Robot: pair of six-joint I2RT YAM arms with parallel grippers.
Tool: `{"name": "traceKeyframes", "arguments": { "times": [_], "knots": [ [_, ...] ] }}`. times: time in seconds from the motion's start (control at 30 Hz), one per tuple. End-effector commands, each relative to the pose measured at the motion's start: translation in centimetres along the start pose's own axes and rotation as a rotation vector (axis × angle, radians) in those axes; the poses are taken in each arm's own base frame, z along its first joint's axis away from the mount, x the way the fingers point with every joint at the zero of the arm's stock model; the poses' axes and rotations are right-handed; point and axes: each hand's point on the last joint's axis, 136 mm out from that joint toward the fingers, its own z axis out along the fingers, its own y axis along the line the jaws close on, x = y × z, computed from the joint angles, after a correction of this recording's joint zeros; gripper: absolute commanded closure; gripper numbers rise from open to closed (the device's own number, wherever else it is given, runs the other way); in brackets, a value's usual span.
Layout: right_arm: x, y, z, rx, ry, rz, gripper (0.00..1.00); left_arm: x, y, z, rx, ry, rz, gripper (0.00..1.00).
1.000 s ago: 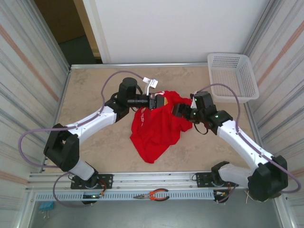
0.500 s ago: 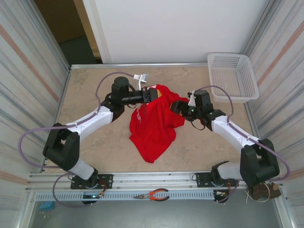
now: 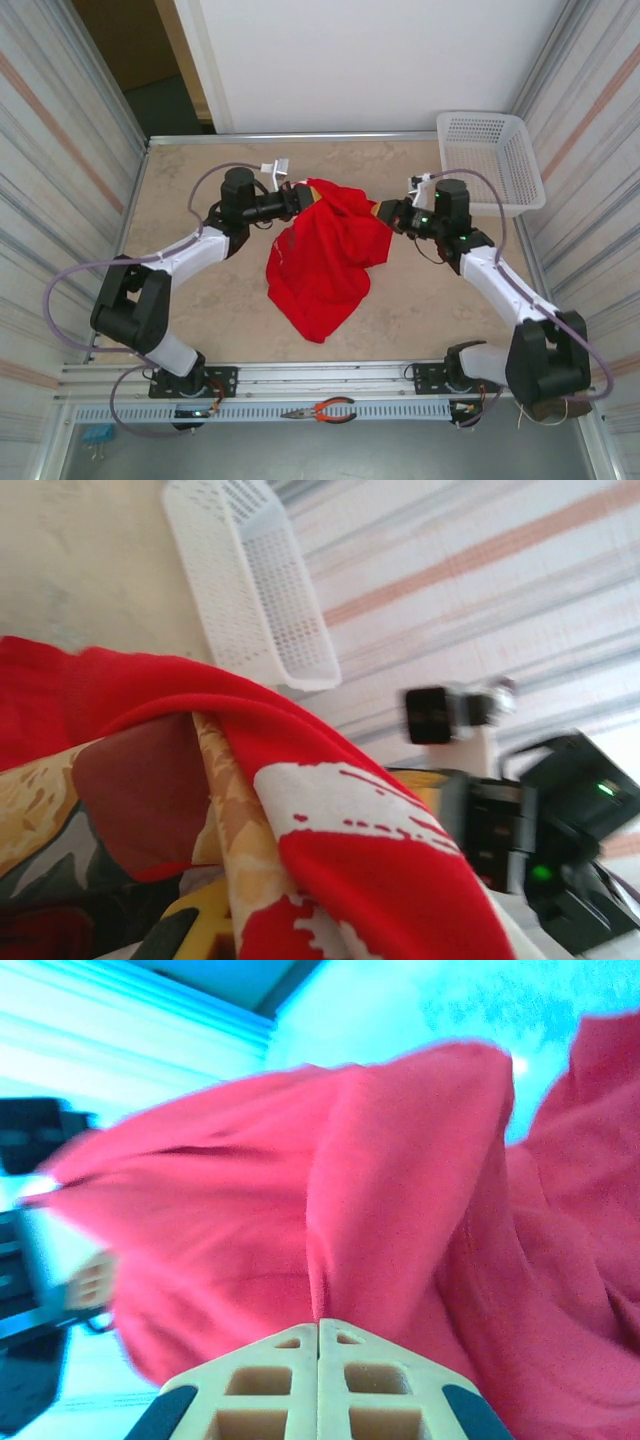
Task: Fold the inside-out t-shirt
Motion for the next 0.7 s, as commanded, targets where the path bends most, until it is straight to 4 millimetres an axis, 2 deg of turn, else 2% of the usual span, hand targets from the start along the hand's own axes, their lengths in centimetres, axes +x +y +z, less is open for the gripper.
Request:
{"name": "traceKeyframes", "arguments": {
  "times": [0.0,0.03,0.1,0.2,0.33,0.5,0.6,0.67],
  "knots": [
    [-0.5,4.7,-2.4,-0.132,-0.018,-0.131,1.0,-0.7,2.7,-0.7,-0.052,-0.029,-0.059,0.99],
    [-0.4,5.0,-2.6,-0.137,-0.019,-0.141,1.0,-0.8,3.1,-0.8,-0.06,-0.028,-0.063,0.91],
    [-0.2,5.1,-2.7,-0.144,-0.017,-0.15,1.0,-0.9,3.4,-1.2,-0.081,-0.028,-0.054,0.68],
    [-0.1,4.6,-2.5,-0.141,-0.008,-0.142,1.0,-0.7,3.3,-2.4,-0.151,-0.028,0.002,0.52],
    [-0.2,4.4,-2.0,-0.15,0.001,-0.139,1.0,-0.4,3.1,-5.2,-0.328,-0.035,0.124,0.43],
    [-0.4,4.2,-1.6,-0.15,0.006,-0.133,1.0,0.6,3.5,-8.6,-0.609,-0.034,0.326,0.38],
    [-0.4,4.1,-1.4,-0.148,0.008,-0.127,1.0,0.9,4.4,-10.2,-0.756,-0.047,0.386,0.35],
    [-0.4,4.1,-1.5,-0.147,0.006,-0.126,1.0,0.9,5.9,-11.5,-0.843,-0.056,0.348,0.31]
  ]
}}
